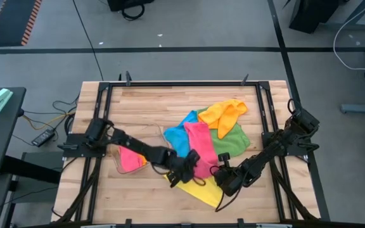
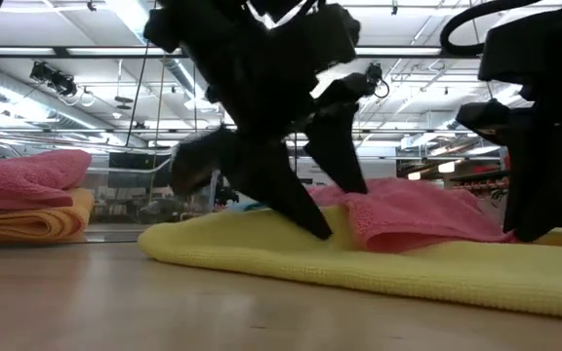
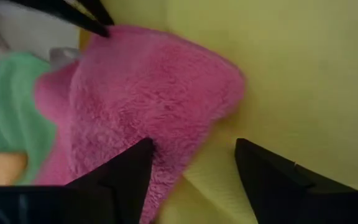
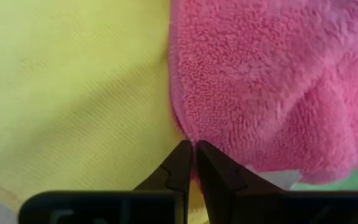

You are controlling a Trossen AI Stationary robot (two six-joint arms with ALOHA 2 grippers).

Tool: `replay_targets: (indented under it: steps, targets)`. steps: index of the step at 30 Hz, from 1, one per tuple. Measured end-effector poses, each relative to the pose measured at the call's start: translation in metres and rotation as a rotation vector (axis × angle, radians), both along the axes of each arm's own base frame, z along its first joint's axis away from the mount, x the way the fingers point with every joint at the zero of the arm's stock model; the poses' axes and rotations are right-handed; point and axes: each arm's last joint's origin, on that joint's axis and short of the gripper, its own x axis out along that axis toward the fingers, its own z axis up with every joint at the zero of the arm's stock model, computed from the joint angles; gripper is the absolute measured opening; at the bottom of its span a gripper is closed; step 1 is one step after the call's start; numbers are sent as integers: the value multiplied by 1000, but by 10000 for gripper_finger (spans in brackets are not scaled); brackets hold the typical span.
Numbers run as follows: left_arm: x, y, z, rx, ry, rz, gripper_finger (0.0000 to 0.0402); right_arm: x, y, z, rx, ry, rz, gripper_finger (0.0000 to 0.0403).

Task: Fold microfiber towels
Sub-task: Fold the pink microfiber cloth

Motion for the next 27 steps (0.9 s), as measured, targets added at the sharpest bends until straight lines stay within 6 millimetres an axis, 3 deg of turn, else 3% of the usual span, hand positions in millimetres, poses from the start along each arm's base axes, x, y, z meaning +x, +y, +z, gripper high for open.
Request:
replay_targets:
  steps: [4, 9, 16, 22, 27]
  targets:
    - [1, -12, -7, 189, -58, -34, 237, 0, 1, 0, 25, -2, -16, 38]
    - [2, -21, -9, 247, -92, -95, 221, 1, 2, 0, 47, -16, -44, 38]
    - [3, -36, -3, 259, -175, -156, 207, 1, 3, 1, 79, -20, -66, 38]
    - [4, -37, -2, 210, -184, -177, 206, 2, 3, 1, 102, -28, -101, 38]
    - [6, -33, -3, 129, -175, -161, 174, 2, 3, 1, 119, -35, -125, 39]
